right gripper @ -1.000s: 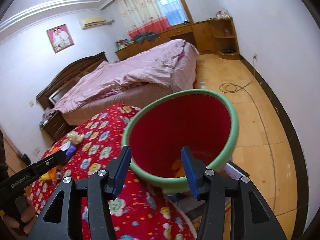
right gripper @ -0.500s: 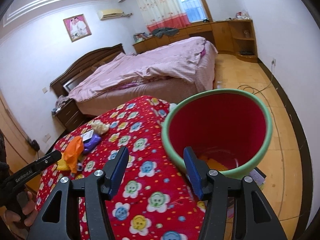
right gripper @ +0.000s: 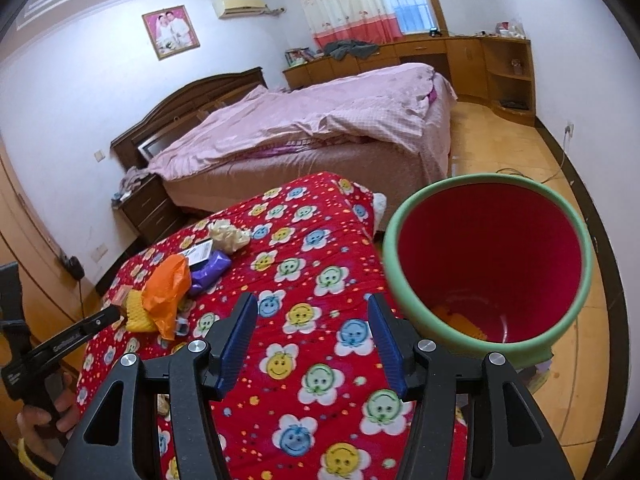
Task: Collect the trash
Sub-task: 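Move both tools back from the bin to the items on the bedspread, then grasp the second yellow foam net with the left tool while the right tool grasps the orange mesh bag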
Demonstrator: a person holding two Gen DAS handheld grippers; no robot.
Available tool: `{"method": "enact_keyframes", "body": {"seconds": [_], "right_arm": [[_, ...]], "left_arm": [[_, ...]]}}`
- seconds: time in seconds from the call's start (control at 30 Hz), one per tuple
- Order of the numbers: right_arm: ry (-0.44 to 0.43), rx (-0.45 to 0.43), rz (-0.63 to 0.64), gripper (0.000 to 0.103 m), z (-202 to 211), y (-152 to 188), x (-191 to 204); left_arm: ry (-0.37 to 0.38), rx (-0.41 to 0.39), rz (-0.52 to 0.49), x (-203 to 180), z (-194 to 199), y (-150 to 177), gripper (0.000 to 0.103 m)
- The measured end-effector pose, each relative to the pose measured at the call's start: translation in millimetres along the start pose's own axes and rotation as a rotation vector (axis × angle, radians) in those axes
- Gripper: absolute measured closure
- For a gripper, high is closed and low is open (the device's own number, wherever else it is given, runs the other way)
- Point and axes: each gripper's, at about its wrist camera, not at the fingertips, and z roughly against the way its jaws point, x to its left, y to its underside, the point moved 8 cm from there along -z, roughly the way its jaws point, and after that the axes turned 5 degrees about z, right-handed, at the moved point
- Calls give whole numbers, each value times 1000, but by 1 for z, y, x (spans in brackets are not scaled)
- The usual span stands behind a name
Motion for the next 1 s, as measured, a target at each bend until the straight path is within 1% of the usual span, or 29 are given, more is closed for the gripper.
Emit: {"method": "enact_keyframes", "body": {"seconds": [0.07,0.2,0.37,0.53,0.63,0.73,0.93,1.0], "right_arm": [[-1,8,8,44,-6,0,6],[-1,25,19,44,-18,-1,15],[-6,53,43,44,-37,-3,30],[-19,71,68,44,-50,-3,41],[-31,81,78,44,-58,-3,47],[-35,94,97,44,-66,-3,52],[-51,118,123,44,-80,-1,62],[-64,124,129,44,-83,-1,66]], "left_arm": [[-13,14,17,13,-10,-1,53],[-11,41,45,26,-26,-2,53],[-7,73,71,34,-45,0,53],[2,111,98,37,-63,4,53],[27,128,114,35,-71,6,53],[46,132,131,35,-76,6,53],[53,128,140,32,-82,5,53],[62,127,137,31,-82,4,63]]}}
